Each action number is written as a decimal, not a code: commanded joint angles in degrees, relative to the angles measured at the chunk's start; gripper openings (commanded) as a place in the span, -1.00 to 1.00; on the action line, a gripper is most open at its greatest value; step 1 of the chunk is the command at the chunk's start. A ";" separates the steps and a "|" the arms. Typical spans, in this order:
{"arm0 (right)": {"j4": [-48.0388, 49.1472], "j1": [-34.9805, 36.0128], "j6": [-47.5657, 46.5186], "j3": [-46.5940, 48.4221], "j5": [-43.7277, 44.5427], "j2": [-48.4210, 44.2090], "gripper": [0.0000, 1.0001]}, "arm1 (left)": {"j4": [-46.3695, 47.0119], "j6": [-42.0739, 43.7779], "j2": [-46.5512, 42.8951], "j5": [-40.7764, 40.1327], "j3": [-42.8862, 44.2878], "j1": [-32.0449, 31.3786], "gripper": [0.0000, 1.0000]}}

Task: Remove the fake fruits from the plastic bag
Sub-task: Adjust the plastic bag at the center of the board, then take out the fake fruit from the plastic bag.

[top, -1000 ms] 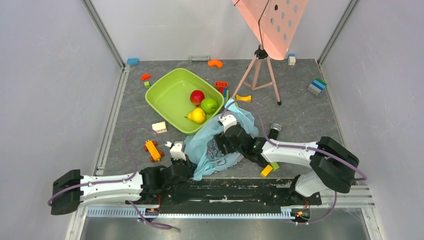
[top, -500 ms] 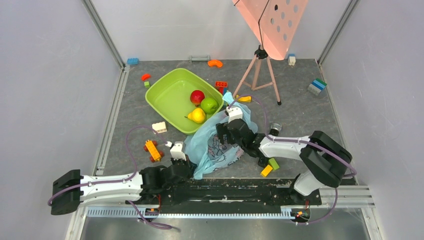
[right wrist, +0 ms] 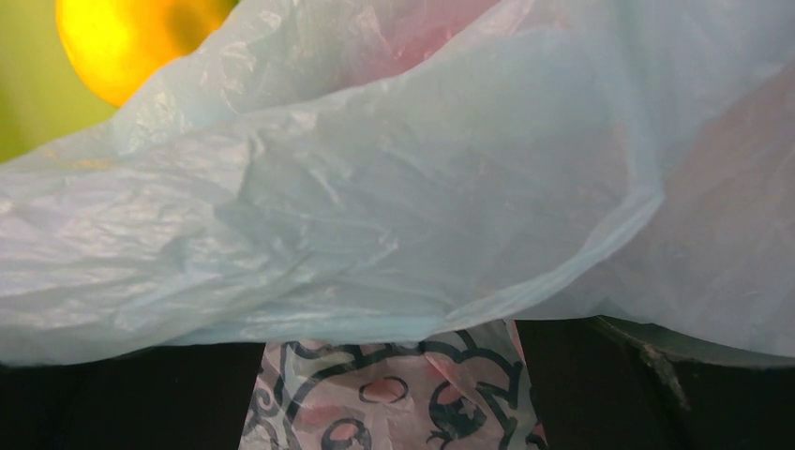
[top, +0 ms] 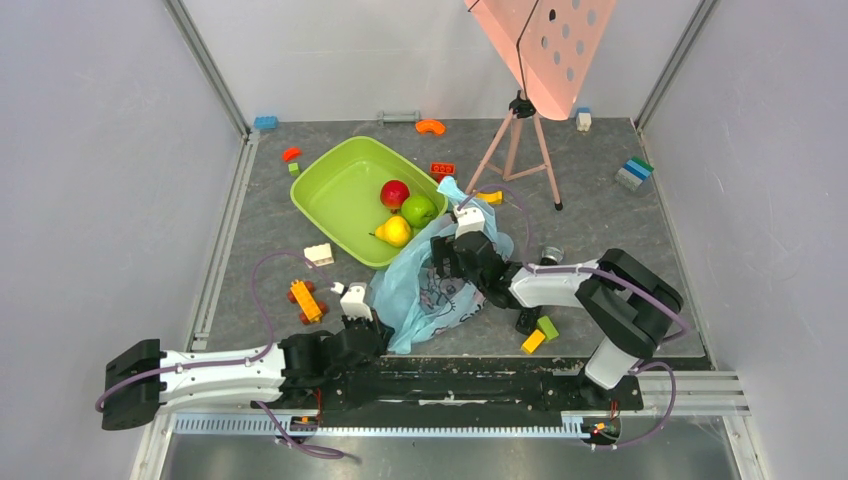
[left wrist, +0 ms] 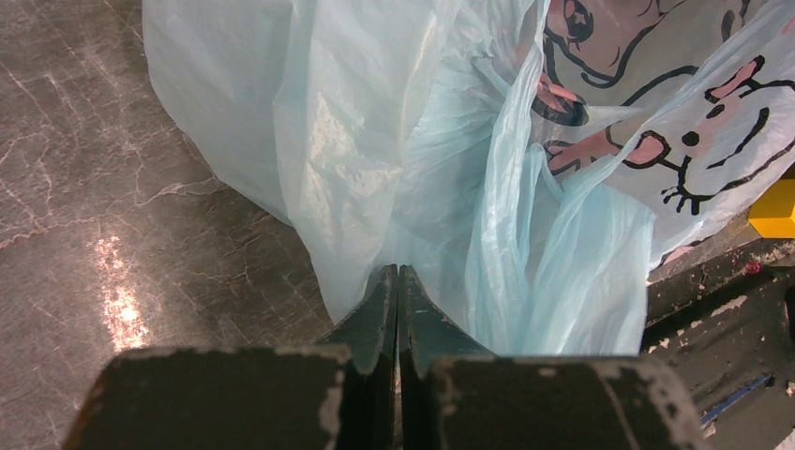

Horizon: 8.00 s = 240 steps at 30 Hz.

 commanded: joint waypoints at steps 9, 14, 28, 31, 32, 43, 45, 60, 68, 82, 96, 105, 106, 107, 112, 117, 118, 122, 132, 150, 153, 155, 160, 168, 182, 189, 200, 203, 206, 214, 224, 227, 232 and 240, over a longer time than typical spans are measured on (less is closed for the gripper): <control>12.34 -1.19 -2.21 3.37 3.62 3.30 0.96 | -0.18 1.70 -0.17 -1.42 1.91 -0.08 -0.96; 15.12 -1.95 -1.65 4.31 2.81 5.23 0.96 | -0.36 1.68 -0.14 -1.41 1.77 -0.11 -0.96; 21.84 -3.12 -1.83 5.28 2.18 8.82 0.96 | -0.40 1.68 0.16 -1.65 1.68 -0.10 -0.95; 22.97 -3.45 -1.73 5.70 1.89 9.89 0.96 | -0.36 1.66 0.16 -1.58 1.62 -0.11 -0.95; 23.63 -3.49 -1.89 5.68 1.80 10.25 0.96 | -0.40 1.71 0.11 -1.58 1.59 -0.10 -0.95; 26.14 -4.20 -3.01 5.19 0.81 11.36 0.48 | -0.71 1.53 0.00 -1.67 1.50 -0.12 -0.95; 26.18 -4.22 -3.06 3.97 0.33 10.11 0.40 | -0.76 1.44 0.12 -1.64 1.50 -0.15 -0.95; 17.24 -4.11 -3.13 -13.00 -2.97 -11.43 0.23 | -5.18 4.32 -3.99 1.74 6.44 -0.23 -0.96; 14.02 -4.11 -5.83 -13.69 -4.41 -15.74 0.35 | -12.07 9.67 -8.36 10.71 15.13 -0.20 -0.54; 0.53 -4.11 -5.75 -21.34 -8.88 -30.63 0.39 | -20.06 21.64 -4.33 1.35 37.52 0.23 0.01; -13.92 -4.16 -7.09 -22.68 -11.94 -48.84 0.83 | -0.62 27.64 28.55 30.83 51.55 22.81 -0.03; -13.22 -4.38 -5.68 -18.26 -9.35 -41.41 0.83 | 4.71 27.11 48.60 36.66 61.96 26.96 -0.09; -13.00 -4.44 -5.71 -18.15 -9.72 -41.09 0.83 | 5.39 26.82 50.11 37.29 62.59 27.52 -0.09; -12.82 -4.53 -5.72 -18.04 -10.15 -40.96 0.83 | 6.09 26.59 51.82 38.05 63.35 27.99 -0.09; -12.97 -5.35 -6.06 -18.48 -12.76 -41.37 0.84 | 8.77 27.39 59.92 41.38 68.55 28.67 -0.09; -13.11 -6.55 -5.67 -19.18 -14.20 -41.80 0.84 | 8.72 28.39 68.07 43.16 75.28 28.67 -0.09; -13.11 -6.89 -5.69 -19.27 -14.69 -41.84 0.84 | 8.62 28.47 69.13 43.09 76.45 28.74 -0.09; -13.18 -7.91 -5.72 -19.46 -15.97 -42.12 0.83 | 8.63 28.91 73.65 42.66 80.13 29.15 -0.09; -13.10 -10.64 -5.91 -19.75 -18.41 -42.36 0.85 | 5.88 28.56 82.06 43.06 84.18 30.79 -0.10; 1.53 -13.14 -3.11 -22.36 -22.54 -31.22 0.96 | 10.93 25.56 75.69 44.53 68.70 30.85 -0.29; 3.60 -13.14 -2.94 -22.62 -26.96 -29.89 0.96 | 11.14 25.66 74.63 44.12 67.46 30.87 -0.29; 5.46 -13.16 -2.92 -23.41 -29.14 -29.77 0.96 | 11.49 25.62 74.34 43.95 66.92 30.87 -0.29; 9.13 -13.16 -0.86 -24.75 -29.78 -29.40 0.96 | 11.81 24.86 74.89 45.04 66.91 30.78 -0.30; 15.25 -13.18 2.92 -24.57 -28.68 -24.15 0.96 | 13.26 24.10 73.47 45.62 64.37 30.61 -0.40; 21.96 -12.85 5.40 -22.20 -31.47 -14.92 0.96 | 13.88 24.15 73.42 45.53 62.98 29.40 -0.42; 24.51 -12.72 5.67 -22.24 -33.19 -12.69 0.64 | 13.88 24.39 73.27 45.37 62.85 29.30 -0.42; 12.60 -12.58 0.97 -22.59 -31.01 -24.04 0.13 | 12.12 25.61 71.33 42.63 62.63 29.51 -0.35; 4.05 -12.59 -1.81 -21.97 -28.75 -29.16 0.13 | 11.33 25.81 69.69 41.26 62.04 29.94 -0.30; -3.73 -12.59 -4.08 -21.52 -26.42 -34.00 0.12 | 10.81 25.96 67.67 39.99 61.21 30.50 -0.24; -24.26 -12.58 -8.81 -16.66 -24.67 -43.44 0.11 | 9.06 26.96 62.96 37.18 59.23 31.49 -0.21; -42.36 -12.56 -13.10 -10.49 -29.94 -50.71 0.10 | 5.61 27.07 53.64 33.51 55.58 31.66 -0.14; -42.98 -12.57 -13.19 -10.06 -29.31 -51.56 0.10 | 4.95 26.58 47.01 33.61 52.77 31.66 -0.01; -39.38 -12.53 -12.07 -10.56 -29.35 -49.79 0.08 | 2.37 27.23 34.32 36.42 48.03 31.57 0.28; -33.55 -12.55 -10.89 -10.68 -30.64 -45.67 0.05 | -1.49 33.92 20.20 39.69 42.26 25.37 0.64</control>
